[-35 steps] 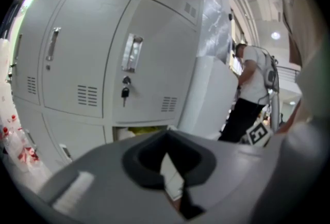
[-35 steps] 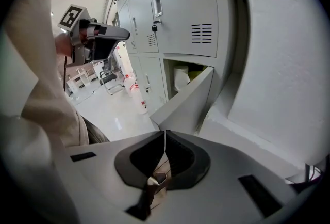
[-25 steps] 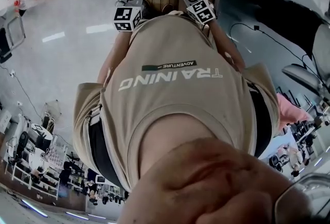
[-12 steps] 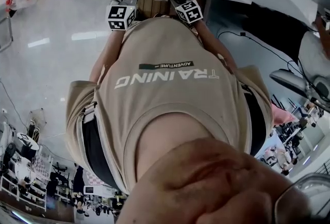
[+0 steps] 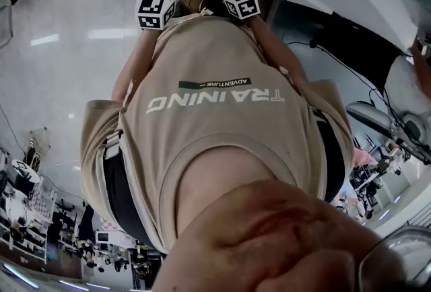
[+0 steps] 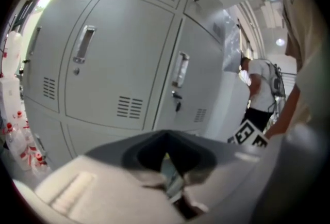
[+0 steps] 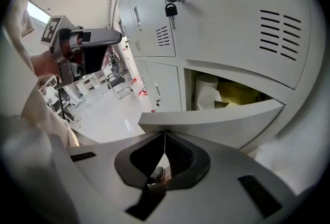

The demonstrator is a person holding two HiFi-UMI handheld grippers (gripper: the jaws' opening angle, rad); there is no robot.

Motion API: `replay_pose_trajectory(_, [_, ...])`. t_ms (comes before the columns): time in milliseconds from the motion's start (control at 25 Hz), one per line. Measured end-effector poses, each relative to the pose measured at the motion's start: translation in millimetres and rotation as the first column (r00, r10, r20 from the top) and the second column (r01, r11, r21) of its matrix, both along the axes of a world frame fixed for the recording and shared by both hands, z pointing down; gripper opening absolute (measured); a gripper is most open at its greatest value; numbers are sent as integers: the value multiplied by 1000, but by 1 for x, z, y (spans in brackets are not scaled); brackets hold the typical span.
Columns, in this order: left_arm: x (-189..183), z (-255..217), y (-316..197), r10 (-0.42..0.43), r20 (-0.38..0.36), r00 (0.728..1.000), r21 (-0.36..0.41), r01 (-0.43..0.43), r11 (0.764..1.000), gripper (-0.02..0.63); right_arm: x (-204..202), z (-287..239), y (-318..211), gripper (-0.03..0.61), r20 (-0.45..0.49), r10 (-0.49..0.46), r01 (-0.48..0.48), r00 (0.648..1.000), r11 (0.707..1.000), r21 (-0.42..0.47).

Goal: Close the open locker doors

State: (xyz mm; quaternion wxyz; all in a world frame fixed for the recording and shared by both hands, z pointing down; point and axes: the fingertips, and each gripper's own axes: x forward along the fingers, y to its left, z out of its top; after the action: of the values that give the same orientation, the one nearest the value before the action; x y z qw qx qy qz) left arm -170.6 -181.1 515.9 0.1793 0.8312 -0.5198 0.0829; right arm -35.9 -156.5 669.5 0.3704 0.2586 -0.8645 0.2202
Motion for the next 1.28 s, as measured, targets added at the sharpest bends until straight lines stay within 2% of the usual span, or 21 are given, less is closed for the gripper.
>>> replay_pose_trajectory(240, [-7, 8, -20, -84, 55, 995, -32, 86, 996, 0, -24, 4, -35, 15, 49, -90, 90, 995, 996, 3])
replay_pose_trajectory(360, [2, 9, -19, -133, 73, 988, -51, 136, 989, 0, -26, 6, -44, 15, 74, -134, 133, 988, 991, 11])
replay_pose_trajectory(560, [13, 13, -22, -185, 113, 976, -80, 195, 978, 0, -25, 8, -70, 15, 133, -132, 130, 982, 991, 28])
replay_pose_trajectory(720, [6, 10, -16, -245, 125, 961, -87, 257, 963, 0, -42, 8, -87, 14, 160, -138, 133, 977, 990, 41])
replay_pose_trajectory(1040, [31, 7, -13, -331, 117, 936, -115, 344, 932, 0, -20, 12, -123, 15, 92, -162, 158, 983, 986, 51])
replay_pose_trajectory(1280, [42, -1, -1, -364, 104, 926, -129, 376, 918, 0, -13, -2, -110, 15, 74, -223, 221, 972, 974, 40])
